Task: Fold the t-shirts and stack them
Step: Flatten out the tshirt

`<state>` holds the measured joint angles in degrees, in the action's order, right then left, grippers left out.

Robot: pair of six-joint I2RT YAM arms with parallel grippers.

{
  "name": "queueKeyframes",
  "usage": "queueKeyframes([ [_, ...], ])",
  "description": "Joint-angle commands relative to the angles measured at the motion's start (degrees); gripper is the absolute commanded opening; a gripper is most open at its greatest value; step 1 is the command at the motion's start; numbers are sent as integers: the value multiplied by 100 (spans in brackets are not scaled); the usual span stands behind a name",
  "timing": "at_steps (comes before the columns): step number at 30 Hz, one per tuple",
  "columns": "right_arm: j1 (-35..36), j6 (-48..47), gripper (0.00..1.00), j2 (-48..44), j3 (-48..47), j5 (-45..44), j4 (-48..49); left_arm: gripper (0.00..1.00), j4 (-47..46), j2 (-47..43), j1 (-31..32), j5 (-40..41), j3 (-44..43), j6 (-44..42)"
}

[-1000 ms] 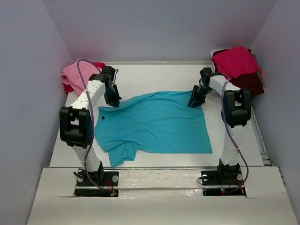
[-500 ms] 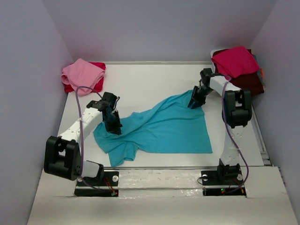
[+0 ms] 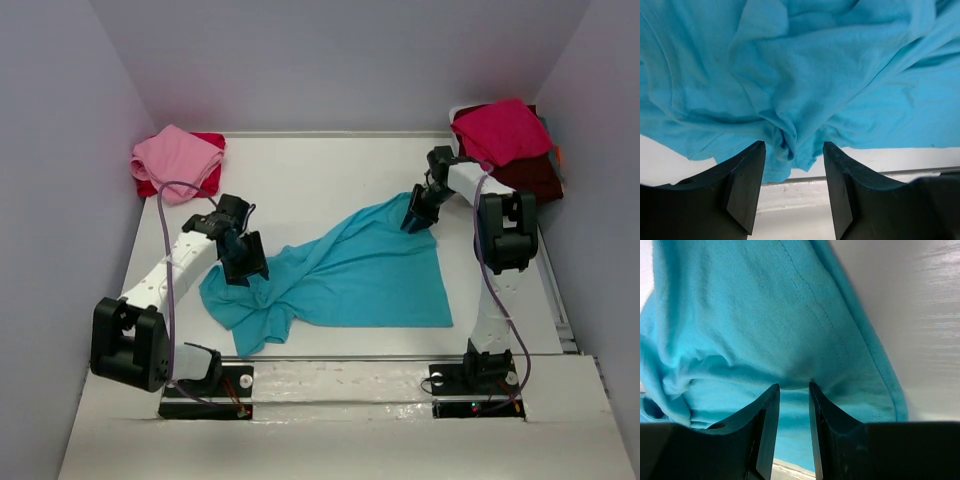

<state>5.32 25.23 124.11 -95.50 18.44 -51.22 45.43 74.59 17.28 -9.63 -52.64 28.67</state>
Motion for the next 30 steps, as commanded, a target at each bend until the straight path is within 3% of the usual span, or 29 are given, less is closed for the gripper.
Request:
queueKeyframes([
  [1,48,-89,36,-388,32,2,-28,61,-192,336,12,425,-501,-19],
  [9,48,-106,36,-423,76,-7,-20,60,-403,1083,12,910,-853,-28],
  [22,48,-106,36,-370,93,-24,-11,60,-394,1409,-356,1683,-1213,-247],
  [30,48,-106,36,-335,67,-42,-28,56,-614,1743,-471,1473,-1222,-379],
])
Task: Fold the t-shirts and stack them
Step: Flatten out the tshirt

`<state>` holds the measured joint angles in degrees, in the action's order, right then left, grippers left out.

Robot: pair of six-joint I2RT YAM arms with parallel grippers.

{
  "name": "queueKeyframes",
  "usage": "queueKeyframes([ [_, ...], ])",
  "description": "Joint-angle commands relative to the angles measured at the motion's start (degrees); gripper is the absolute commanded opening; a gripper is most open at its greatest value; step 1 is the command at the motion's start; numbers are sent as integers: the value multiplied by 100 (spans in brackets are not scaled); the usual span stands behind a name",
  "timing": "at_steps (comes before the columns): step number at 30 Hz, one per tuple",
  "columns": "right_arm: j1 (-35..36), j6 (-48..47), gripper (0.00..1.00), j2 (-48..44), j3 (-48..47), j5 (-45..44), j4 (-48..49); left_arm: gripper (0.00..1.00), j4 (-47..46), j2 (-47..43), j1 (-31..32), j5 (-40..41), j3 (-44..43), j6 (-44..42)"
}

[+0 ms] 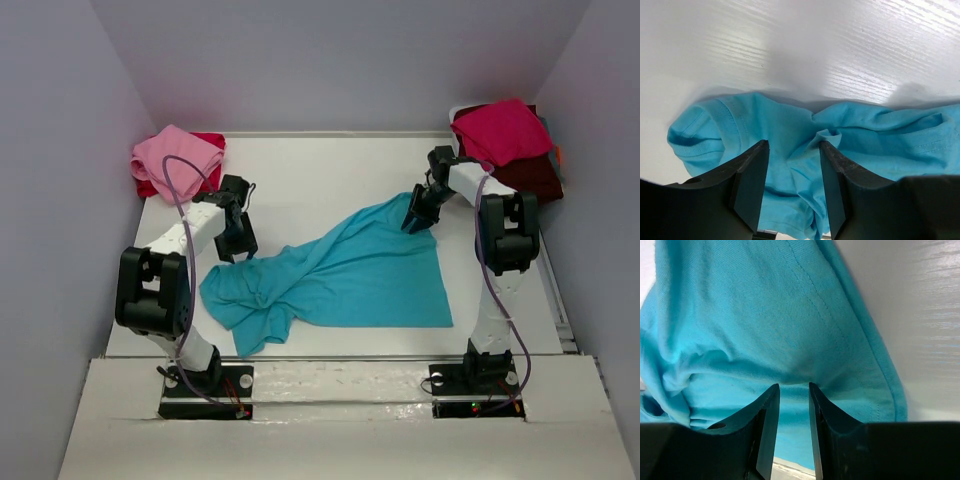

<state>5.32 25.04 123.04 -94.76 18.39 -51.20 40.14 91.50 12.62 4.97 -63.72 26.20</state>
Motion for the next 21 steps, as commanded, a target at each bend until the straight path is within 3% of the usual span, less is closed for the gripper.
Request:
queueKeyframes([
  [1,48,-87,36,-228,-16,-38,-30,52,-120,69,-5,-74,-97,-150],
  [14,48,-87,36,-202,-86,-37,-39,47,-331,386,-5,-321,-175,-238],
  [19,48,-95,36,-193,-130,-90,-66,39,-332,421,-5,-383,-324,-247],
  [21,48,-87,36,-184,-130,-90,-66,32,-314,438,-5,-400,-386,-264],
])
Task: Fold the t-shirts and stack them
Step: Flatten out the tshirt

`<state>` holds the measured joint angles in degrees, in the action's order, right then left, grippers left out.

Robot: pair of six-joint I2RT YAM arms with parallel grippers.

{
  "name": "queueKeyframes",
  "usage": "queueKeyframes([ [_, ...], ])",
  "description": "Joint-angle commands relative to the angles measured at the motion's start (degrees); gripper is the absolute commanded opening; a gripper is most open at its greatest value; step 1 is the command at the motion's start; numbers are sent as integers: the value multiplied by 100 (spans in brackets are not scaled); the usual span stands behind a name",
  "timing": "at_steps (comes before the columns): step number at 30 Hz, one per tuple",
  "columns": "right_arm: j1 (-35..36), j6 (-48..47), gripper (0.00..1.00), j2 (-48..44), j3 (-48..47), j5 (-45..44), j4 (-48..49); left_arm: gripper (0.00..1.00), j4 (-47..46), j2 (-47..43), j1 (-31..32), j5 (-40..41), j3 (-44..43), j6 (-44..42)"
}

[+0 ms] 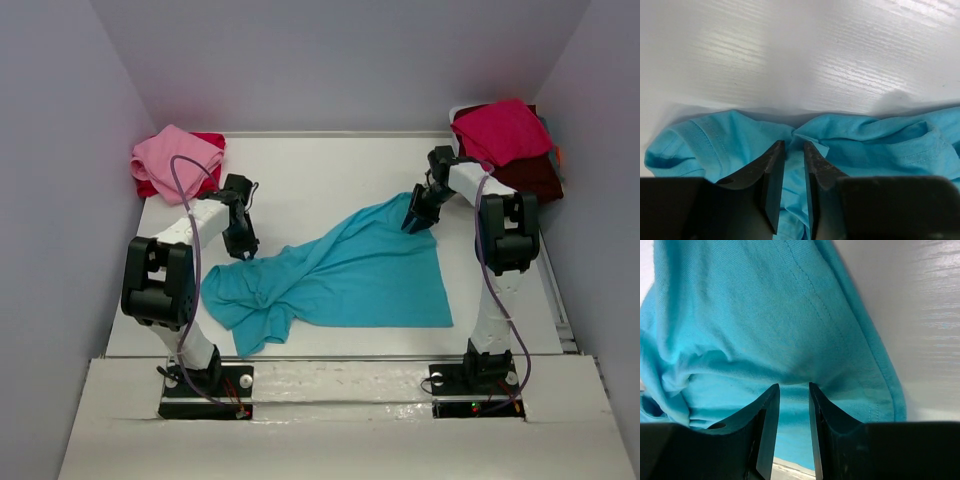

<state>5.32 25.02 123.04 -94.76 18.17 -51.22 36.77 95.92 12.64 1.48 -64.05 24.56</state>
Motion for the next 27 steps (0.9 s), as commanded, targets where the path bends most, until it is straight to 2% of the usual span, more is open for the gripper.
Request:
queueKeyframes([
  [1,48,-85,36,-184,-139,-68,-72,29,31,-3,-8,-51,-371,-100],
  [2,48,-85,36,-176,-139,-86,-72,21,40,-3,-8,-51,-389,-109],
  [6,48,-85,36,-149,-139,-86,-55,6,58,-3,-8,-51,-459,-135],
  [14,48,-85,36,-88,-157,-112,-63,6,84,146,-8,72,-898,-249],
  [18,48,-76,36,-17,-183,-139,-63,6,251,462,-8,265,-1539,-293],
  [27,48,-102,36,9,-157,-218,-90,6,909,1666,-8,670,-4087,-381],
])
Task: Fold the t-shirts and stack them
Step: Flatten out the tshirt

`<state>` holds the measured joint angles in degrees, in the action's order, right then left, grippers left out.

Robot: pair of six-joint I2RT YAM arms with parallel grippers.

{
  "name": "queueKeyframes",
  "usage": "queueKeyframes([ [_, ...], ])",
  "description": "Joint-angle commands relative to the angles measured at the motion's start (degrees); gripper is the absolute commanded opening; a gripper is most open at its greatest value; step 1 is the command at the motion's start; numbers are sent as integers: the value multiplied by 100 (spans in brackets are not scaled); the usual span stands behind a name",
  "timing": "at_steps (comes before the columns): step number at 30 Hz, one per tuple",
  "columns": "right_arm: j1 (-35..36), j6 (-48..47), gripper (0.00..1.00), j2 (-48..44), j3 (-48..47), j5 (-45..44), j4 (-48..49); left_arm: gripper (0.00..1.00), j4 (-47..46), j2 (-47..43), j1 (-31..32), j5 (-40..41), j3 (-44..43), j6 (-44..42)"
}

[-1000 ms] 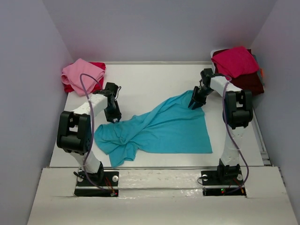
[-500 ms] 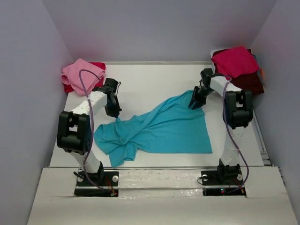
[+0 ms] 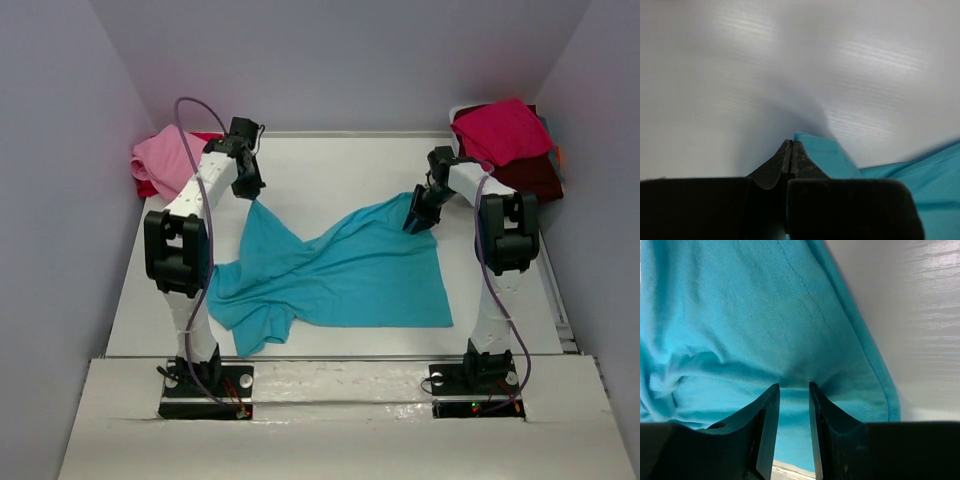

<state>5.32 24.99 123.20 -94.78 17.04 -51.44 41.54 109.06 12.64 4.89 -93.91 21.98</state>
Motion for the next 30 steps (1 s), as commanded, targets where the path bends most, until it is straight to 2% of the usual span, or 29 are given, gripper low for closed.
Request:
queueKeyframes([
  [1,48,-100,36,-6,-146,-130,-85,6,504,484,-8,364,-1364,-132],
  [2,48,-109,36,3,-120,-139,-85,6,583,720,-60,416,-1837,-141],
  [7,48,-100,36,3,-23,-174,-42,6,847,1354,-367,540,-3025,-238],
  [19,48,-47,36,90,-67,-280,-77,6,127,1891,-903,848,-3572,-571],
  [30,48,-12,36,205,-269,-377,-164,6,-734,2550,-1009,285,-4514,-791],
])
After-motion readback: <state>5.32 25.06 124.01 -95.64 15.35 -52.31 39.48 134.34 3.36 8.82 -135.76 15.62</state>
